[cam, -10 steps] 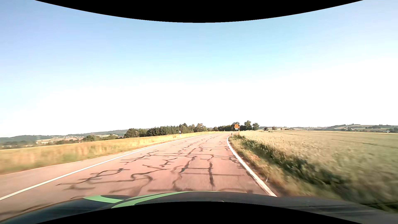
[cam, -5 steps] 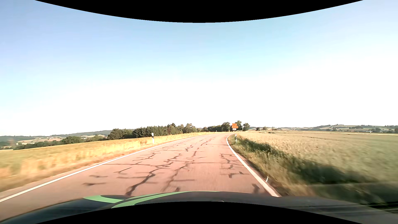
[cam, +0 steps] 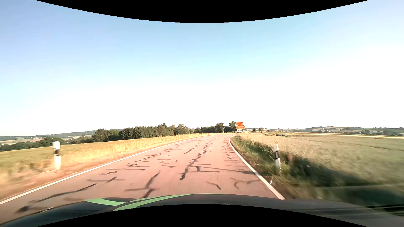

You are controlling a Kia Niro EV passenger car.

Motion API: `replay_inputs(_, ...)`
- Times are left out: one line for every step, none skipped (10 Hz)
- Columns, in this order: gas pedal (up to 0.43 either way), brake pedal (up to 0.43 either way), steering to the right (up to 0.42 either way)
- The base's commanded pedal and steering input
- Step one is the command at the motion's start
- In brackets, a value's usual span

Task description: Follow the waypoints while adhering to traffic rules and regulations

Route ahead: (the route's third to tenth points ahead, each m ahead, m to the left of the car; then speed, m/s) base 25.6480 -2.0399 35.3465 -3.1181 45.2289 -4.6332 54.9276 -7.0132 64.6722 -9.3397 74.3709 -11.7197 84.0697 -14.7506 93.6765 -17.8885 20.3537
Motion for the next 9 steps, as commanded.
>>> replay_inputs(0.268, 0.000, 0.032)
replay_inputs(0.268, 0.000, 0.032)
replay_inputs(0.268, 0.000, 0.031)
replay_inputs(0.268, 0.000, 0.030)
replay_inputs(0.280, 0.000, 0.030)
replay_inputs(0.280, 0.000, 0.028)
replay_inputs(0.280, 0.000, 0.027)
replay_inputs(0.280, 0.000, 0.025)
replay_inputs(0.280, 0.000, 0.023)
